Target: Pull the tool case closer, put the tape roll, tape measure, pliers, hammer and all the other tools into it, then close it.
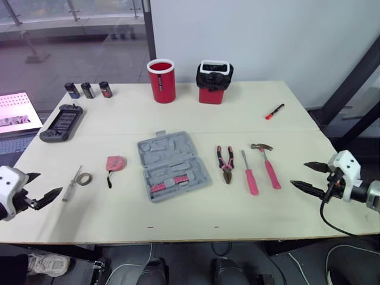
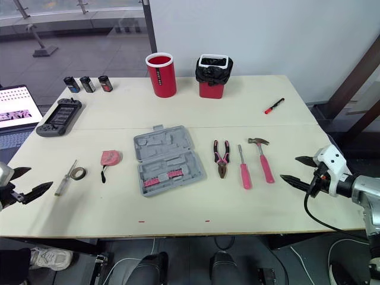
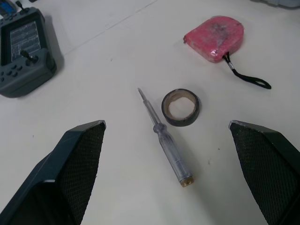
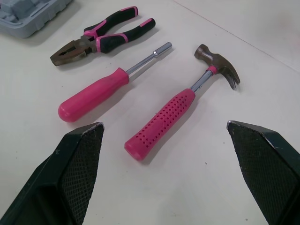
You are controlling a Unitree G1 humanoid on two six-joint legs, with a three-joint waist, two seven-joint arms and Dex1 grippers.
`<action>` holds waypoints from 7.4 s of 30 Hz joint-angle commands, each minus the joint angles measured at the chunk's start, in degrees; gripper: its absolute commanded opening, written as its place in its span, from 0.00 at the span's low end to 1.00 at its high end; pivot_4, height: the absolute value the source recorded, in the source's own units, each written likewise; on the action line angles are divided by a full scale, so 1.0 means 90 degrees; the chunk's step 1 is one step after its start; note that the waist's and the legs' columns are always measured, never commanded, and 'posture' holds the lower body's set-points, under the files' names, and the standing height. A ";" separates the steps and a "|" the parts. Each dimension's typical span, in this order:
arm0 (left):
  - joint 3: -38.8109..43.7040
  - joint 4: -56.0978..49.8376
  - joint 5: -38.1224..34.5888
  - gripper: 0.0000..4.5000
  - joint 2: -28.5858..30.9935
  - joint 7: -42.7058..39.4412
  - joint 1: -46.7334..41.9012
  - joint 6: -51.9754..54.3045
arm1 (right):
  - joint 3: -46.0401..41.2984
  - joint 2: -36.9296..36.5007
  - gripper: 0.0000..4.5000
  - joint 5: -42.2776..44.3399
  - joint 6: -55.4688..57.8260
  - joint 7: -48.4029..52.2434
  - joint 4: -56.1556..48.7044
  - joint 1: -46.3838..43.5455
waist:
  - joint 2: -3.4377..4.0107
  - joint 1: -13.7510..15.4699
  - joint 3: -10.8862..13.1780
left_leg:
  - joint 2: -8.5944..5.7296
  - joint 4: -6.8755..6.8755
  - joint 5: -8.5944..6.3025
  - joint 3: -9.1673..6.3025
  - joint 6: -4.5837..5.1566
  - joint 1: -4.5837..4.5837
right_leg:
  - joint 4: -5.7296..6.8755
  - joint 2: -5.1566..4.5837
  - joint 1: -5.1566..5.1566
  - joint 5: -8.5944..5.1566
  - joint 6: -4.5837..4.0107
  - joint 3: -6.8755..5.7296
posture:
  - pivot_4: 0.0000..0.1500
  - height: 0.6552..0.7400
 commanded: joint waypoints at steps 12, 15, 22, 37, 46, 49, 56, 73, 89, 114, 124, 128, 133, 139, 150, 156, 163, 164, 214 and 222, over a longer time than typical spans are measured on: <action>0.0063 0.0122 -0.0230 0.99 0.0202 -0.0271 -0.0200 0.0204 | 0.0040 -0.0007 1.00 -0.0021 0.0028 -0.0056 -0.0241 -0.0321 | 0.0000 -0.0003 0.0000 | 0.0000 0.0002 0.0000 0.0000 0.0001 0.0003 | 0.0008 0.0000 0.0001 0.0000 0.0001 0.0000 | 1.00 1.00; 0.0080 -0.0236 -0.0303 0.99 0.0138 -0.0283 0.0025 0.0428 | 0.0229 0.0030 1.00 0.0022 0.0233 0.0047 -0.0397 -0.0539 | 0.0001 -0.0011 0.0000 | 0.0000 0.0003 0.0001 0.0000 0.0001 0.0004 | 0.0012 0.0000 0.0001 0.0000 0.0001 0.0000 | 1.00 1.00; -0.0363 -0.2437 -0.0033 0.99 -0.0331 0.0123 0.1179 0.0764 | 0.1341 0.0330 1.00 -0.0076 0.1466 0.0070 -0.1412 -0.1454 | 0.0001 -0.0100 0.0000 | 0.0003 0.0003 0.0001 0.0001 0.0001 0.0005 | 0.0015 0.0000 0.0001 0.0000 0.0000 0.0004 | 1.00 1.00; -0.1758 -0.3574 0.0166 0.57 -0.1901 0.1825 -0.0149 0.2646 | 0.3433 0.3120 0.68 -0.2495 0.0036 -0.2171 0.2635 -0.4803 | -0.0001 -0.0148 -0.0001 | 0.0000 0.0022 0.0004 -0.0009 0.0001 0.0012 | 0.0068 0.0008 -0.0005 0.0007 0.0035 0.0003 | 1.00 1.00; -0.2447 -0.1942 0.1008 0.00 -0.2008 0.1925 -0.1292 0.1868 | 0.3932 0.4247 0.01 -0.3707 -0.1454 -0.3317 0.5247 -0.5905 | 0.0000 -0.0161 0.0000 | 0.0000 0.0012 0.0004 -0.0019 0.0001 0.0012 | 0.0076 0.0016 -0.0010 0.0009 0.0040 0.0003 | 1.00 1.00; -0.2711 -0.1405 0.1174 0.00 -0.2100 0.1846 -0.1643 0.1615 | 0.4178 0.4470 0.01 -0.4175 -0.1616 -0.3745 0.5573 -0.6055 | 0.0001 -0.0164 0.0000 | 0.0000 0.0012 0.0004 -0.0021 0.0001 0.0012 | 0.0079 0.0017 -0.0010 0.0009 0.0040 0.0003 | 1.00 1.00; -0.3114 0.0001 0.1587 0.00 -0.2297 0.1859 -0.2522 0.1046 | 0.4266 0.4953 0.01 -0.4653 -0.1709 -0.4072 0.5871 -0.6210 | 0.0001 -0.0162 0.0000 | 0.0000 0.0012 0.0005 -0.0032 0.0001 0.0012 | 0.0086 0.0025 -0.0011 0.0009 0.0041 0.0002 | 1.00 1.00; -0.3956 0.0947 0.2466 0.00 -0.2300 0.1206 -0.3060 -0.0144 | 0.4059 0.5138 0.01 -0.4719 -0.1889 -0.1228 0.5857 -0.5808 | 0.0005 -0.0305 -0.0011 | 0.0000 0.0007 0.0005 -0.0036 0.0000 0.0036 | 0.0095 0.0026 0.0010 0.0008 0.0045 0.0002 | 1.00 1.00; -0.3979 -0.1107 0.1965 0.00 -0.2280 0.0198 -0.1801 0.0577 | 0.3599 0.4552 0.01 -0.3965 -0.1853 0.0387 0.4736 -0.4878 | 0.0013 -0.0293 -0.0014 | 0.0000 -0.0001 0.0004 -0.0036 0.0000 0.0054 | 0.0097 0.0026 0.0027 0.0007 0.0046 0.0003 | 1.00 1.00; -0.3470 -0.0960 0.2038 0.00 -0.1610 0.0614 -0.1766 0.0457 | 0.3517 0.3619 0.01 -0.3346 -0.1012 0.0395 0.2528 -0.3844 | 0.0013 -0.0295 -0.0013 | 0.0001 0.0001 0.0005 -0.0037 0.0001 0.0052 | 0.0094 0.0026 0.0026 0.0005 0.0044 0.0003 | 1.00 1.00; -0.3913 -0.1111 0.1963 0.00 -0.2232 0.0296 -0.2166 0.0590 | 0.3687 0.3783 0.01 -0.3226 -0.0834 0.0444 0.1996 -0.3819 | 0.0013 -0.0246 -0.0012 | 0.0000 0.0009 0.0005 -0.0037 0.0000 0.0040 | 0.0091 0.0025 0.0020 0.0006 0.0046 0.0002 | 1.00 1.00; -0.3934 -0.1315 0.1914 0.00 -0.2297 0.0214 -0.2054 0.0755 | 0.3677 0.3608 0.01 -0.3163 -0.0605 0.0598 0.1552 -0.3632 | 0.0013 -0.0204 -0.0012 | 0.0000 0.0009 0.0005 -0.0037 0.0000 0.0040 | 0.0091 0.0026 0.0020 0.0006 0.0046 0.0002 | 1.00 1.00; -0.3909 -0.1659 0.1830 0.00 -0.2347 0.0188 -0.1814 0.0981 | 0.3724 0.3378 0.01 -0.3041 -0.0107 0.0914 0.0740 -0.3216 | 0.0013 -0.0145 -0.0012 | 0.0000 0.0010 0.0005 -0.0037 0.0000 0.0037 | 0.0090 0.0026 0.0017 0.0006 0.0046 0.0002 | 1.00 1.00; -0.3884 -0.2199 0.1735 0.00 -0.2306 0.0191 -0.1476 0.1289 | 0.3783 0.3256 0.01 -0.2962 0.0395 0.0989 0.0058 -0.2746 | 0.0013 -0.0146 -0.0012 | 0.0000 0.0012 0.0004 -0.0037 0.0000 0.0037 | 0.0090 0.0026 0.0017 0.0005 0.0046 0.0002 | 1.00 1.00; -0.3754 -0.3390 0.1440 0.00 -0.2063 0.0094 -0.0667 0.2058 | 0.3867 0.2839 0.01 -0.2734 0.1117 0.1209 -0.0886 -0.2145 | 0.0012 -0.0127 -0.0012 | 0.0001 0.0013 0.0004 -0.0037 0.0000 0.0033 | 0.0083 0.0025 0.0017 -0.0002 0.0033 0.0002 | 1.00 1.00; -0.3719 -0.3706 0.1341 0.00 -0.1950 0.0040 -0.0288 0.2235 | 0.4023 0.2690 0.01 -0.2647 0.1401 0.1265 -0.1369 -0.1784 | 0.0011 -0.0147 -0.0012 | 0.0001 0.0013 0.0004 -0.0037 0.0000 0.0032 | 0.0080 0.0025 0.0017 -0.0003 0.0035 0.0002 | 1.00 1.00; -0.3712 -0.4139 0.1164 0.00 -0.1854 0.0066 0.0055 0.2468 | 0.4111 0.2551 0.01 -0.2571 0.1663 0.1214 -0.1532 -0.1650 | 0.0010 -0.0132 -0.0013 | 0.0002 0.0014 0.0004 -0.0037 0.0000 0.0031 | 0.0076 0.0024 0.0017 -0.0010 0.0022 0.0002 | 1.00 1.00; -0.3681 -0.4158 0.1153 0.00 -0.1822 0.0066 0.0076 0.2490 | 0.4124 0.2546 0.01 -0.2568 0.1668 0.1203 -0.1518 -0.1646 | 0.0010 -0.0132 -0.0013 | 0.0002 0.0014 0.0004 -0.0037 0.0000 0.0031 | 0.0077 0.0024 0.0017 -0.0011 0.0022 0.0001 | 1.00 1.00; 0.1388 -0.2220 -0.1900 1.00 -0.1875 0.0338 0.1736 0.1073 | -0.2084 0.0315 0.99 0.1377 0.2716 -0.0027 -0.1020 0.1175 | -0.0004 -0.0031 -0.0019 | 0.0006 0.0024 -0.0001 -0.0002 -0.0002 0.0008 | -0.0009 0.0002 0.0017 -0.0014 0.0011 0.0001 | 1.00 1.00; 0.1082 -0.2330 -0.2015 1.00 -0.1186 -0.0171 0.1416 0.1688 | -0.1100 0.0060 0.99 0.1730 0.3541 0.0126 -0.2255 0.0133 | 0.0001 -0.0083 -0.0016 | 0.0007 0.0017 -0.0001 0.0000 0.0000 0.0007 | -0.0004 0.0002 0.0012 -0.0006 0.0000 0.0001 | 1.00 1.00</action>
